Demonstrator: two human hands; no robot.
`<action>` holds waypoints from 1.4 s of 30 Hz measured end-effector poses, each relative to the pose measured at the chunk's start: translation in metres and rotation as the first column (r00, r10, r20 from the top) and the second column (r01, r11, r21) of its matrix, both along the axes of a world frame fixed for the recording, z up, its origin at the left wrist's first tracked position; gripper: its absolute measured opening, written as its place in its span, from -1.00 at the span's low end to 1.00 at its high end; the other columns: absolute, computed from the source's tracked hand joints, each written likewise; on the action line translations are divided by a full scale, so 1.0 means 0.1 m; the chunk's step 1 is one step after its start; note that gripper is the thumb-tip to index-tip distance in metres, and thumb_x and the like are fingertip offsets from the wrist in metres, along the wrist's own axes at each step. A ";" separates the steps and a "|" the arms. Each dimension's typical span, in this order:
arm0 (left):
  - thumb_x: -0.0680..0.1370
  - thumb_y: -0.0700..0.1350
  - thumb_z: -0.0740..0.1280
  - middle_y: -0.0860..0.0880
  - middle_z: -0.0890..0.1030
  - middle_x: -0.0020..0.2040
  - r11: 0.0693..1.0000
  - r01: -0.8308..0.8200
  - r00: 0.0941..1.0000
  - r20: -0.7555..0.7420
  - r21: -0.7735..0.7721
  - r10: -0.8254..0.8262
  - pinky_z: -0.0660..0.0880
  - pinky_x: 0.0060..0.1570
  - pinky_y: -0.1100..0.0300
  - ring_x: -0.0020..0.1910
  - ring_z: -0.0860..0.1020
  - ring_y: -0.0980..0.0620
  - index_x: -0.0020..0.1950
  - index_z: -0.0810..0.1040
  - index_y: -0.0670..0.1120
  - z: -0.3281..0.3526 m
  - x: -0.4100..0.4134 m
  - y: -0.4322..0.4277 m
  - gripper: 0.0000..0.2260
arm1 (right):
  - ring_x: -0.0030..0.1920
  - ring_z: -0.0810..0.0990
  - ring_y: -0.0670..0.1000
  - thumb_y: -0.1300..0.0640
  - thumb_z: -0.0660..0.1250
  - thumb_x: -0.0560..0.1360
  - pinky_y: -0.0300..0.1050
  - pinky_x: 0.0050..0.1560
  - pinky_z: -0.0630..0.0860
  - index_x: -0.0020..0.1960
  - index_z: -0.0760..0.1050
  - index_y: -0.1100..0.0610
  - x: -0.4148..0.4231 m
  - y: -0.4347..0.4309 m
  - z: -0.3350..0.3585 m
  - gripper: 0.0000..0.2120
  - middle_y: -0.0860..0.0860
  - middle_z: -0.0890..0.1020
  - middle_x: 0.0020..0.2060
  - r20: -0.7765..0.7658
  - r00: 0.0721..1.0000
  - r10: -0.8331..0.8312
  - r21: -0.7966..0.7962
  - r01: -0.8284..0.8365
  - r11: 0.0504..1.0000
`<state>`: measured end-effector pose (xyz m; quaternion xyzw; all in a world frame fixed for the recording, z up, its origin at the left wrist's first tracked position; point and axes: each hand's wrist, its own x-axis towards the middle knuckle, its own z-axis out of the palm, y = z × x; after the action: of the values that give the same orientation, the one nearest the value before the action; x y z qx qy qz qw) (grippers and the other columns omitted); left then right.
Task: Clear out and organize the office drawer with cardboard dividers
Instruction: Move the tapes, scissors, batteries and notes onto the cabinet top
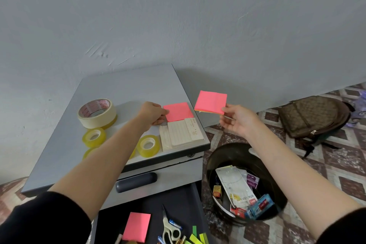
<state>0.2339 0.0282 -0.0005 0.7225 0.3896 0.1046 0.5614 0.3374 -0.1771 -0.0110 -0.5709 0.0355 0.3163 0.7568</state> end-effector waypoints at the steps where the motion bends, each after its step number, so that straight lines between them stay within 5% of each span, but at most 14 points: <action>1: 0.49 -0.36 0.35 -0.08 0.33 -0.35 1.000 0.006 1.000 0.009 -0.005 -0.006 0.39 -0.59 0.39 -0.50 0.32 0.04 -0.30 0.32 -0.09 0.00 0.01 0.01 -0.70 | -0.36 0.44 -0.04 0.38 0.25 0.50 -0.26 -0.51 0.46 -0.03 0.51 0.21 0.02 0.02 -0.01 -0.86 0.06 0.50 -0.30 0.008 1.000 -0.005 -0.021 0.005 1.000; 5: 0.50 -0.33 0.35 -0.09 0.39 -0.34 1.000 -0.009 1.000 -0.003 -0.001 0.009 0.44 -0.57 0.38 -0.44 0.36 0.02 -0.31 0.37 -0.13 0.00 0.00 0.01 -0.74 | -0.42 0.33 -0.09 0.38 0.28 0.47 -0.31 -0.59 0.27 0.02 0.52 0.20 0.10 0.14 0.00 -0.83 0.04 0.49 -0.33 0.054 0.999 -0.007 -0.096 0.012 0.995; 18: 0.63 -0.21 0.15 -0.09 0.50 -0.30 0.991 -0.079 0.996 0.041 -0.109 0.084 0.47 -0.50 0.37 -0.36 0.46 0.05 -0.25 0.46 -0.19 -0.01 0.00 0.01 -0.73 | -0.49 0.23 -0.09 0.42 0.33 0.43 -0.35 -0.67 0.15 0.07 0.56 0.31 0.14 0.75 0.09 -0.77 0.08 0.50 -0.36 0.186 0.957 0.221 -0.265 -0.168 0.949; 27: 0.62 -0.20 0.17 -0.13 0.53 -0.23 0.979 -0.043 0.991 0.112 -0.200 0.067 0.53 -0.48 0.31 -0.31 0.54 0.00 0.01 0.47 -0.26 -0.01 -0.04 -0.01 -0.85 | -0.51 0.27 -0.08 0.44 0.32 0.42 -0.31 -0.64 0.17 -0.03 0.58 0.30 0.06 0.90 0.02 -0.84 0.07 0.49 -0.39 0.229 0.930 0.288 -0.378 -0.188 0.906; 31: 0.56 -0.32 0.26 -0.10 0.52 -0.28 0.993 -0.040 0.996 0.077 -0.113 0.049 0.49 -0.52 0.39 -0.59 0.53 0.17 0.20 0.48 -0.34 -0.01 -0.04 -0.02 -0.77 | -0.52 0.33 -0.08 0.41 0.35 0.41 -0.28 -0.60 0.26 -0.06 0.59 0.29 0.08 0.91 -0.03 -0.86 0.06 0.50 -0.43 0.260 0.931 0.256 -0.418 -0.131 0.899; 42: 0.53 -0.32 0.31 -0.14 0.56 -0.06 1.000 -0.020 0.999 0.049 -0.003 0.020 0.47 -0.51 0.46 -0.54 0.53 0.18 0.23 0.52 -0.29 -0.05 -0.03 -0.02 -0.73 | -0.52 0.46 -0.06 0.38 0.41 0.39 -0.25 -0.52 0.42 -0.07 0.57 0.33 0.07 0.90 -0.08 -0.88 0.11 0.53 -0.43 0.284 0.927 0.245 -0.461 -0.091 0.882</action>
<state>0.2309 0.0261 -0.0056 0.7151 0.3832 0.1275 0.5705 0.3443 -0.0869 -0.0191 -0.7731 -0.0731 0.2638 0.5722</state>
